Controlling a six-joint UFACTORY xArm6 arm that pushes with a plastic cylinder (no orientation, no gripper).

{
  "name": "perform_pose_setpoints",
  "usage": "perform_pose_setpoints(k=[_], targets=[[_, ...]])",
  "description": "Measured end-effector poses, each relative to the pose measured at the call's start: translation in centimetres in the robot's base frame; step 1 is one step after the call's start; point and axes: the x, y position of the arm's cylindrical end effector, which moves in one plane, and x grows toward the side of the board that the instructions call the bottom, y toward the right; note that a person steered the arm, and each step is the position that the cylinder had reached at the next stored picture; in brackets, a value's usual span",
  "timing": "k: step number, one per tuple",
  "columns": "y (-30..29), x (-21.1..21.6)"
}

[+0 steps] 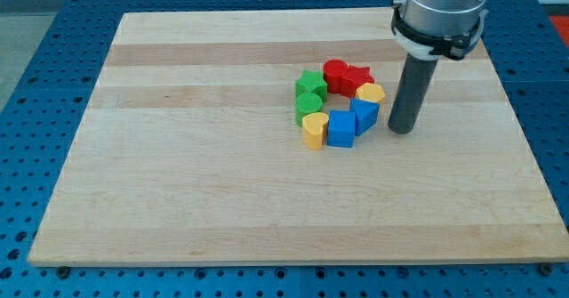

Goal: Nudge the blue triangle along with blue cube and yellow heart a bit left

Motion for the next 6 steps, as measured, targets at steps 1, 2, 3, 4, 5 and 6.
perform_pose_setpoints(k=[1, 2, 3, 4, 5, 6], targets=[[-0.9, 0.0], [-2.0, 0.0], [-3.3, 0.0], [-4.2, 0.0], [-4.2, 0.0], [-4.2, 0.3]])
